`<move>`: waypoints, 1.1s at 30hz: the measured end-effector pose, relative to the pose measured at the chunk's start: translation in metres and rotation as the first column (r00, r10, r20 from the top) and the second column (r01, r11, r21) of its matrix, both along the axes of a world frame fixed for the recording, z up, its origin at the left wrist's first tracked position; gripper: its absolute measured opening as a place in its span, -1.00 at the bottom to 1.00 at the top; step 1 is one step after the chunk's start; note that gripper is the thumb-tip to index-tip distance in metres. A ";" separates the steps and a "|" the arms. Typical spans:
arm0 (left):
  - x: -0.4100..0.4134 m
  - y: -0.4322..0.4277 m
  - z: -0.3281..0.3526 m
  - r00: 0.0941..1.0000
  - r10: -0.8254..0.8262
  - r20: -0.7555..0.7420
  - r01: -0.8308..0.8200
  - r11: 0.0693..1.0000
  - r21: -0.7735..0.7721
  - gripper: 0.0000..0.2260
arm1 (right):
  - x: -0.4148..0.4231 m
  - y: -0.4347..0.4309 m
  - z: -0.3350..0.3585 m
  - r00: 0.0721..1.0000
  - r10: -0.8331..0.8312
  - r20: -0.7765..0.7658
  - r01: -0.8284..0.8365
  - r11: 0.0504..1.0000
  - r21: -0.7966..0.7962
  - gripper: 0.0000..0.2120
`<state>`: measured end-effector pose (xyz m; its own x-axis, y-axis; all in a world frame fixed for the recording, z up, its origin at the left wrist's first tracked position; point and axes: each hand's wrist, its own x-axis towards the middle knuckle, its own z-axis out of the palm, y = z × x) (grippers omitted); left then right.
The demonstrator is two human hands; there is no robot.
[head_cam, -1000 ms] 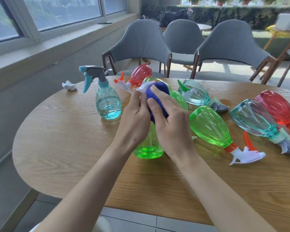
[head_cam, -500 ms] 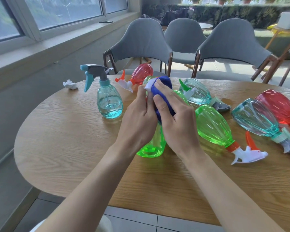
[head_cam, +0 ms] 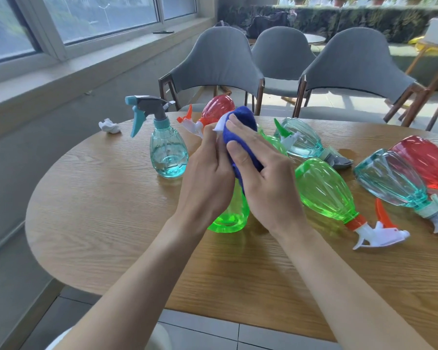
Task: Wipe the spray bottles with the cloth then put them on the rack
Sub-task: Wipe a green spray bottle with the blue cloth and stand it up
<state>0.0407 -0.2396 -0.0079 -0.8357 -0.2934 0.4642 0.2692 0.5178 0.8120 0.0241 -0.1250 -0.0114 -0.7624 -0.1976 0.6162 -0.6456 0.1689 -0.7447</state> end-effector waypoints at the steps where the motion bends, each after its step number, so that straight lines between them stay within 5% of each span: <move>1: 0.001 0.001 0.000 1.000 -0.004 -0.009 0.004 1.000 0.027 -0.83 | -0.003 0.001 0.000 1.000 -0.019 -0.003 0.019 1.000 0.011 -0.63; 11: -0.003 0.008 0.002 0.998 0.034 -0.044 -0.029 0.993 0.115 -0.75 | -0.001 0.005 -0.006 0.994 -0.081 0.068 0.084 0.996 -0.039 -0.76; 20: -0.006 0.002 0.004 0.999 0.048 -0.019 -0.042 0.969 0.244 -0.71 | 0.011 -0.004 -0.002 0.982 -0.082 -0.169 0.086 0.996 0.012 -0.79; 27: -0.003 0.007 0.001 0.997 0.040 -0.073 -0.027 0.985 0.170 -0.75 | 0.000 -0.001 -0.004 0.996 -0.070 0.049 0.071 0.997 -0.024 -0.71; 33: -0.010 -0.002 0.002 0.993 0.105 -0.053 -0.086 0.957 0.276 -0.74 | 0.011 -0.003 -0.002 0.996 -0.007 -0.092 0.008 1.000 0.015 -0.76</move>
<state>0.0308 -0.2416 -0.0060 -0.7674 -0.4936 0.4093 0.2877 0.3054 0.9077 0.0355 -0.1283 -0.0132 -0.7044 -0.2021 0.6805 -0.7098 0.1846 -0.6798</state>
